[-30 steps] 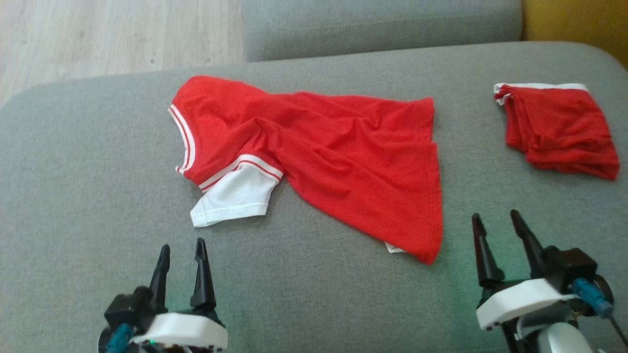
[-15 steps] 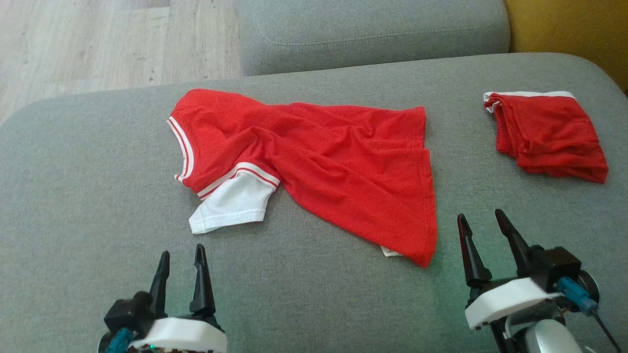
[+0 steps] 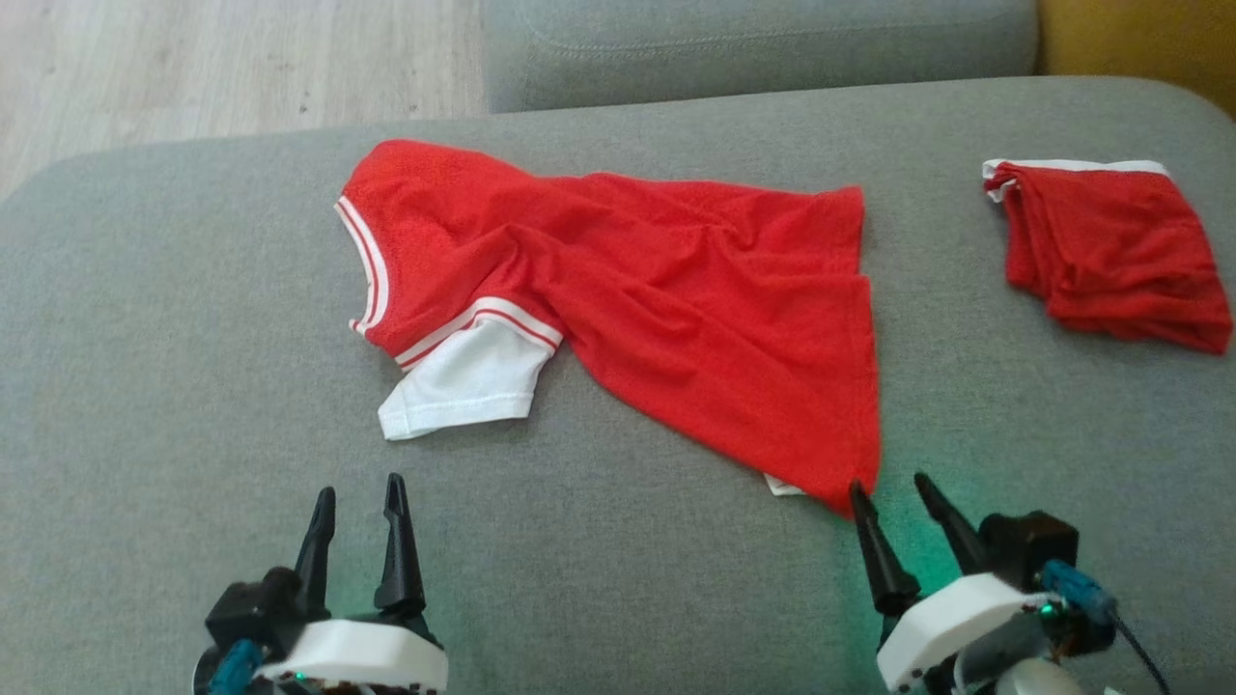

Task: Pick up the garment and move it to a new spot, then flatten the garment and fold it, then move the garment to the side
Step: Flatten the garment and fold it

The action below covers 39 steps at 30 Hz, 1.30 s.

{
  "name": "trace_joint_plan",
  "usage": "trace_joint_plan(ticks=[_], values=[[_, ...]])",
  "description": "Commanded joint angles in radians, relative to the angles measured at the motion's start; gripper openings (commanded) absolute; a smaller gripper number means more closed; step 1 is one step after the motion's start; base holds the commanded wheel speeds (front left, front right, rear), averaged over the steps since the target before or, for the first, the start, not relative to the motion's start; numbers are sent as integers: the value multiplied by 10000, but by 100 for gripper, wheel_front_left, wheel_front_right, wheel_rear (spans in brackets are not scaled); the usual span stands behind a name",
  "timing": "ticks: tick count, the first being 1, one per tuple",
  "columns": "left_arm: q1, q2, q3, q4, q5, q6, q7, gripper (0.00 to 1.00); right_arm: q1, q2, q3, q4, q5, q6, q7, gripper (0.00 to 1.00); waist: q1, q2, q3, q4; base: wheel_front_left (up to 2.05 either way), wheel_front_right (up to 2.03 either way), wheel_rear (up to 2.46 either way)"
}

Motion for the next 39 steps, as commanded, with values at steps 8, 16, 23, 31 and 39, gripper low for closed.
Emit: trace_joint_plan(ticks=[8, 16, 23, 31, 39], values=[[-501, 178, 176, -289, 48, 27, -41, 100, -566, -31, 674, 941, 1080, 65, 52, 100, -1, 0, 270, 291, 0, 0, 0], [-494, 231, 105, -300, 65, 74, -32, 100, -1158, -31, 917, 1956, 2160, 65, -450, 100, -1, 0, 333, 483, 0, 0, 0], [-435, 272, 65, -350, 53, 138, -15, 100, -1705, -31, 1213, 2908, 2631, 65, -723, 100, -1, 0, 349, 558, 0, 0, 0], [-409, 302, 14, -322, -8, 144, 23, 100, -2214, -31, 1473, 3723, 2762, 65, -1087, 0, -1, 0, 345, 522, 0, 0, 0], [-1291, 59, -143, 377, -494, -149, 966, 100, -2529, -31, 1240, 3798, 2448, 65, -1339, 0, -1, 0, 505, 322, 0, 0, 0]])
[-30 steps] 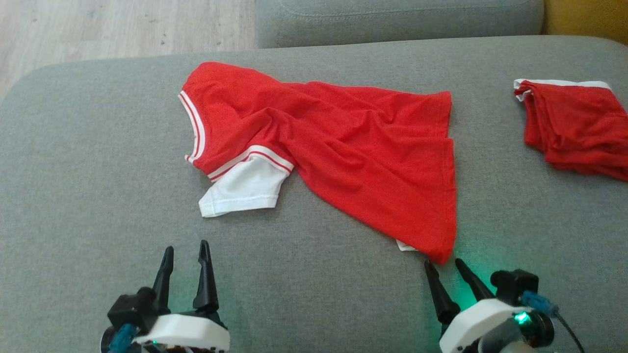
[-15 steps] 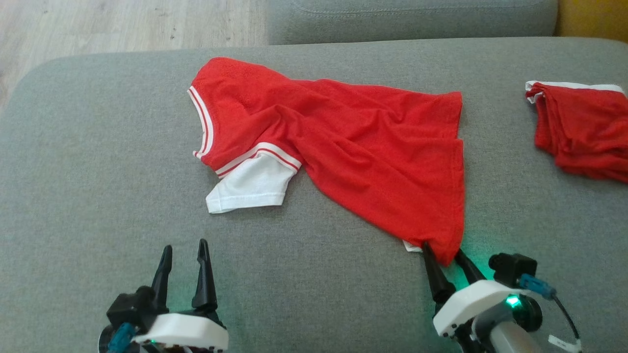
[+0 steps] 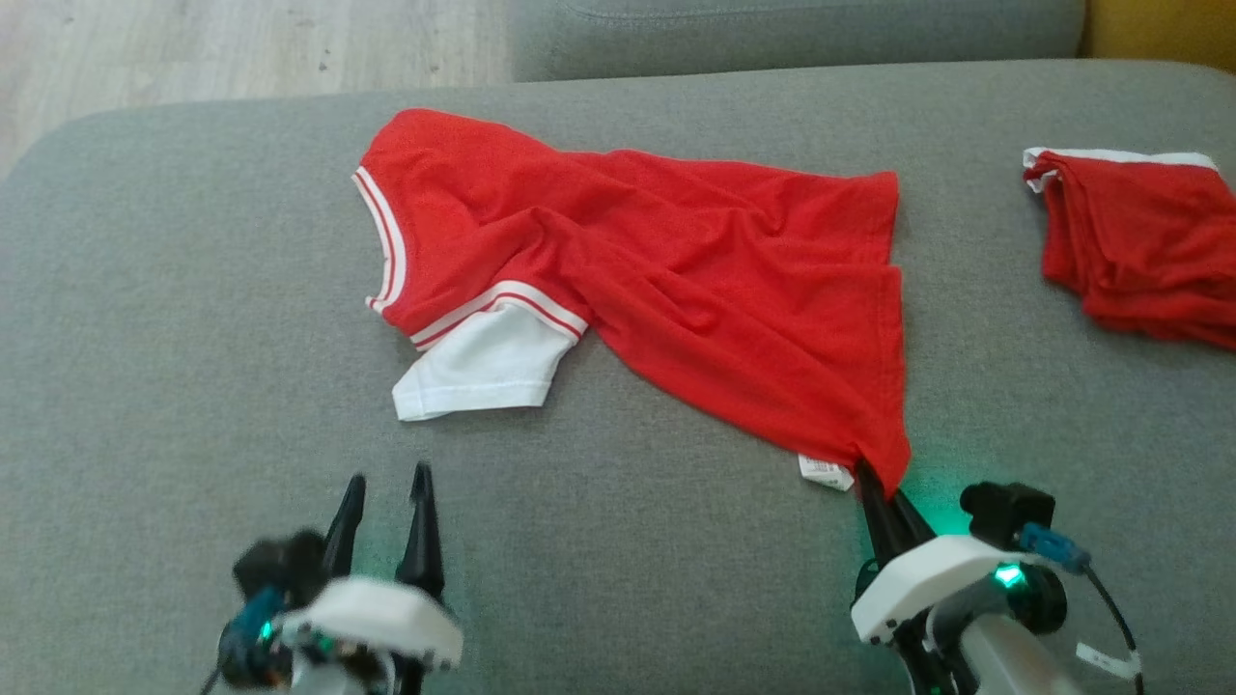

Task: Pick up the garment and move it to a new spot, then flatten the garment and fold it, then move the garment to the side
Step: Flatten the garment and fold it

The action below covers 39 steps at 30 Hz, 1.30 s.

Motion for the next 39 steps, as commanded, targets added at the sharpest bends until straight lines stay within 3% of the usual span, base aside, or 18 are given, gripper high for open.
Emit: trace_joint_plan(ticks=[1, 16, 24, 25, 26, 27, 32, 39], values=[[-975, -71, 339, 105, -214, -25, 282, 100, -431, -22, 139, -226, -175, 65, -123, 0, 0, 0, 89, -93, 0, 0, 0], [-3182, -285, 806, 2980, -707, 395, 1110, 100, -846, -22, 399, -873, -479, 65, 58, 0, 0, 0, 791, -704, 0, 0, 0], [-3674, -421, 608, 3901, -741, 9, 1030, 100, -815, -22, 292, -1172, -574, 65, 137, 0, 0, 0, 883, -775, 0, 0, 0], [-3717, -442, 533, 3975, -741, -91, 1094, 91, -806, -22, 272, -1198, -581, 65, 136, 0, 0, 0, 881, -772, 0, 0, 0], [-3757, -456, 451, 4050, -724, -171, 1165, 37, -800, -22, 255, -1220, -588, 65, 134, 0, 0, 0, 875, -771, 0, 0, 0], [-3794, -466, 358, 4117, -691, -242, 1239, 0, -797, -22, 244, -1239, -594, 65, 134, 0, 0, 0, 869, -770, 0, 0, 0], [-3911, -522, 125, 4208, -613, -490, 1164, 0, -791, -22, 199, -1314, -584, 65, 137, 0, 0, 0, 790, -737, 0, 0, 0], [-4036, -556, 435, 3653, -844, -761, 122, 0, -938, -22, 8, -1871, -551, 65, -124, 0, 0, 0, 518, -703, 0, 0, 0]])
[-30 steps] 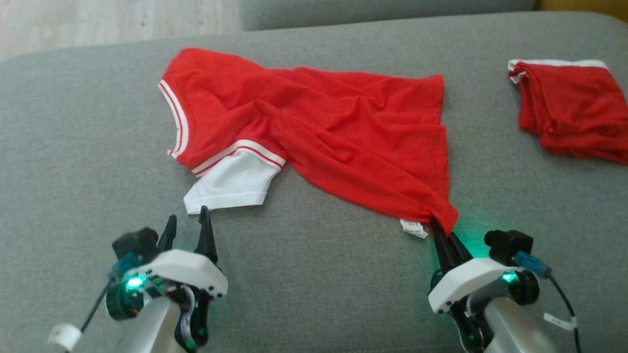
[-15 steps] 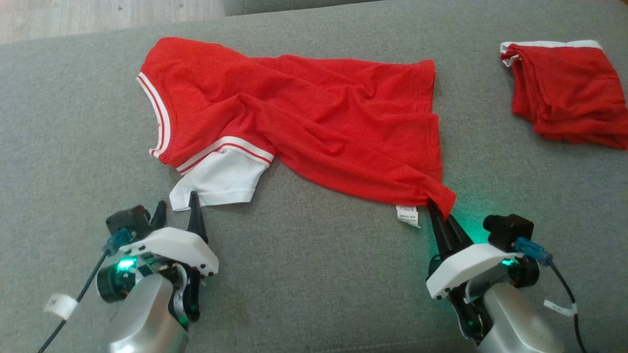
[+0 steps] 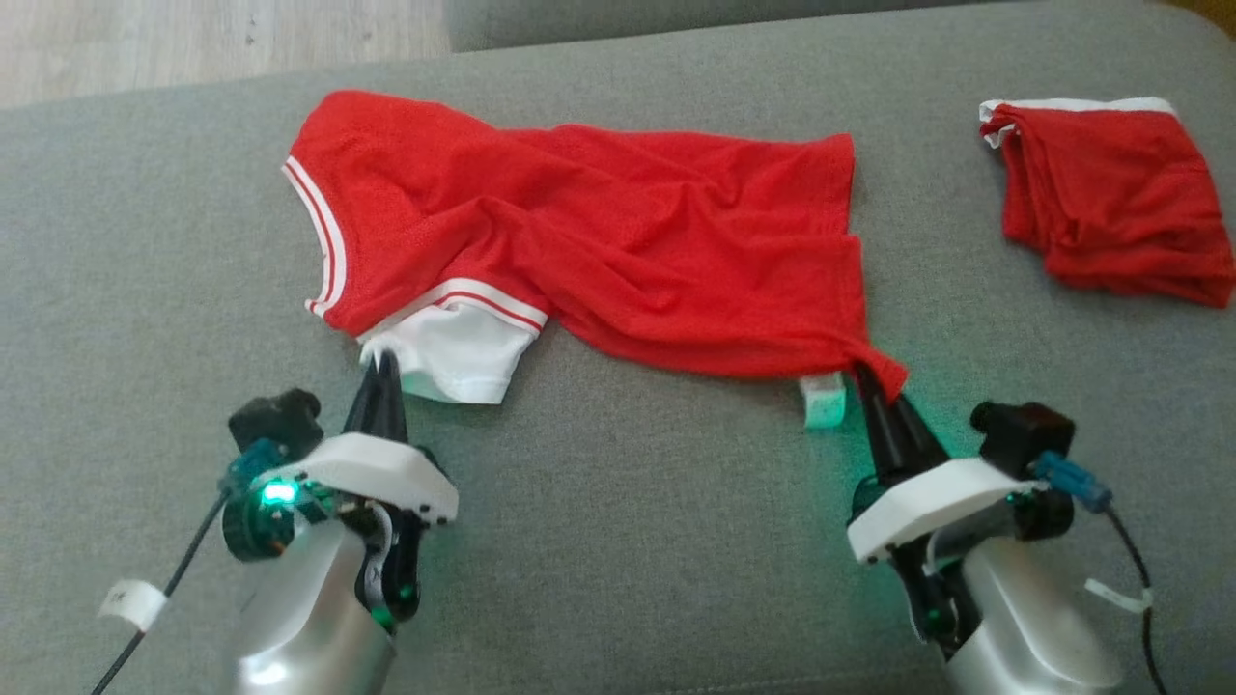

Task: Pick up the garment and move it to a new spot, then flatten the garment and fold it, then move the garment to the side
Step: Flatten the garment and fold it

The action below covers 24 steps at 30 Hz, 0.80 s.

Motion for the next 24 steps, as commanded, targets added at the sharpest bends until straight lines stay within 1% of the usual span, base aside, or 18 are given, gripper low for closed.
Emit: trace_joint_plan(ticks=[1, 3, 6, 9, 10, 12, 16, 20, 21, 24], values=[[-308, 161, 432, -566, -84, -113, -291, 0, -360, -14, 56, -589, -51, 65, -188, 0, 0, 0, -132, 17, 0, 0, 0], [-324, 232, 521, -1058, -128, -191, -482, 0, -417, -14, -62, -1032, -103, 65, -240, 0, 0, 0, -279, 32, 0, 0, 0], [-321, 465, 622, -2098, -65, -179, -650, 0, -471, -14, -273, -1902, -173, 65, -139, 0, 0, 0, -514, 59, 0, 0, 0], [-263, 795, 714, -3503, 85, 2, -663, 0, -459, -14, -595, -3046, -417, 65, 204, 0, 0, 0, -800, 96, 0, 0, 0], [-263, 795, 714, -3503, 85, 2, -663, 0, -459, -14, -595, -3046, -417, 65, 204, 0, 0, 0, -800, 96, 0, 0, 0], [-208, 1067, 791, -4587, 198, 194, -528, 0, -403, -14, -820, -3931, -597, 65, 558, 0, 0, 0, -989, 112, 0, 0, 0], [-223, 1762, 979, -7059, 542, 656, 4, 0, -292, -14, -1291, -5945, -962, 65, 1396, 0, 0, 0, -1332, 135, 0, 0, 0], [-580, 2525, 1201, -9458, 1006, 1090, 795, 0, -306, -67, -1676, -7896, -1212, 65, 2275, 0, 0, 0, -1542, 119, 0, 0, 0], [-909, 2881, 1289, -10485, 1237, 1234, 1260, 0, -371, -150, -1820, -8758, -1259, 65, 2701, 0, 0, 0, -1597, 97, 0, 0, 0], [-1565, 3364, 1377, -11640, 1530, 1314, 1964, 0, -488, -261, -1953, -9943, -1346, 65, 3373, 0, 0, 0, -1623, 50, 0, 0, 0]])
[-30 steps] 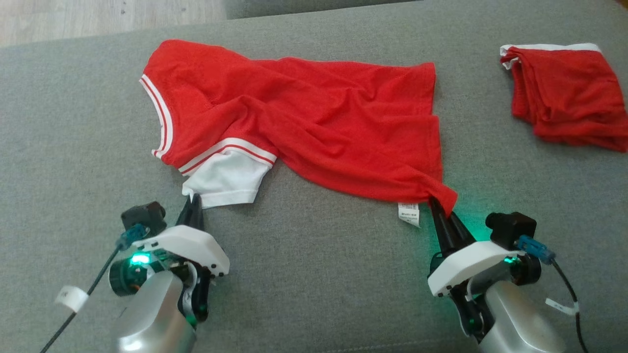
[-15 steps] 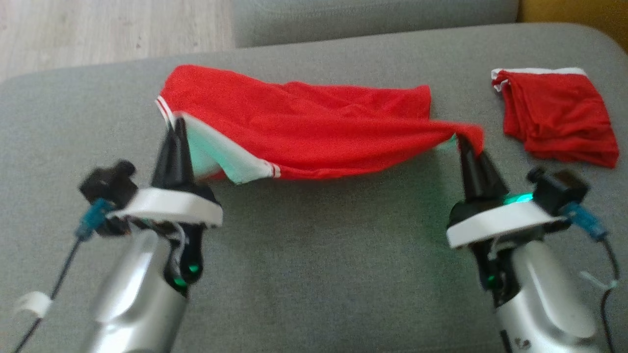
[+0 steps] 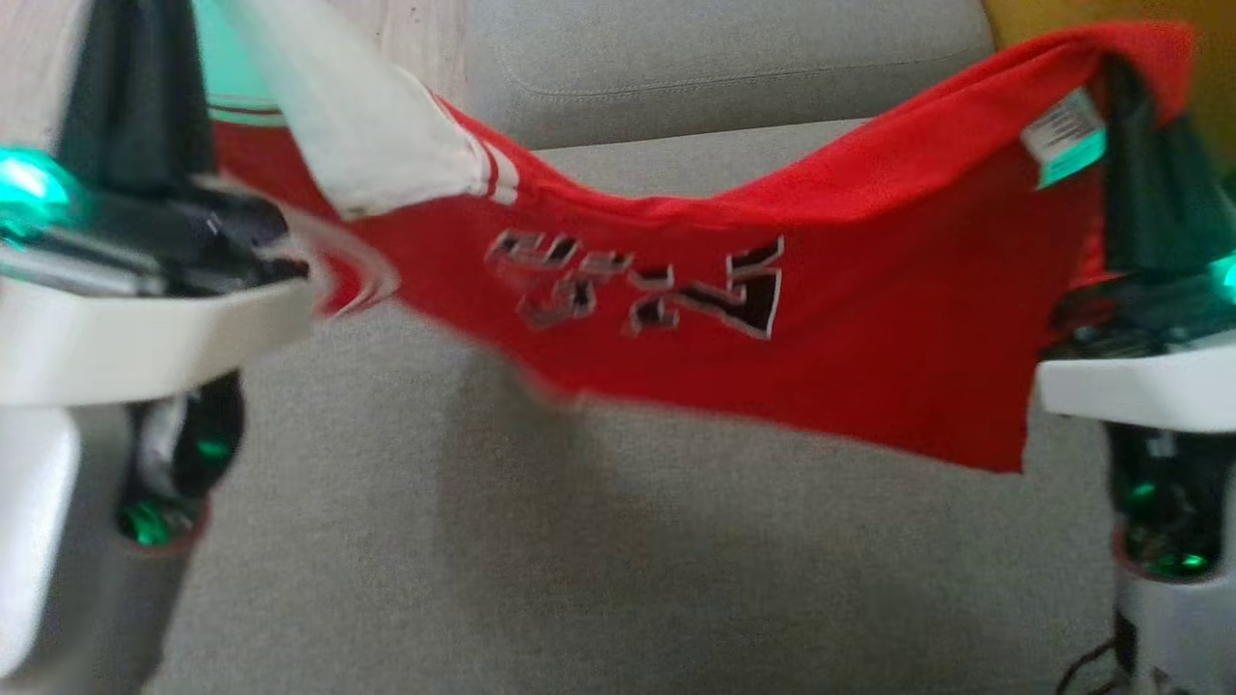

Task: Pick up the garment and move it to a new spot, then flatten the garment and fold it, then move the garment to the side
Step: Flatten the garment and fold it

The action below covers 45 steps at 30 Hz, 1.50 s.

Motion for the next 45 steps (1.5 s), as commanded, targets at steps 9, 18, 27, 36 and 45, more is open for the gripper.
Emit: trace_joint_plan(ticks=[9, 18, 27, 36, 45], values=[[-2475, 1012, 432, -416, 178, -145, 1673, 0, -1069, -318, -407, -1701, -184, 65, 1710, 0, 1, 0, 550, -179, 0, 0, 0], [-4786, 951, 83, 2913, 440, -686, 1828, 0, -3527, -652, -52, 1320, -336, 65, 1865, 0, 1, 0, 2151, -405, 0, 0, 0], [-7839, -44, -516, 6773, 1193, -1099, 447, 0, -7501, -510, 125, 6399, -1829, 65, 179, 0, 1, 0, 3235, -51, 0, 0, 0], [-8947, -1322, -780, 8924, 1136, -1251, -1064, 0, -9848, -216, -648, 9616, -3645, 65, -1414, 0, 1, 0, 4210, 664, 0, 0, 0], [-7182, -1976, -1155, 10105, 615, -1843, -2180, 0, -9416, -94, -1508, 12295, -4892, 65, -2663, 0, 1, 0, 5156, 1131, 0, 0, 0]])
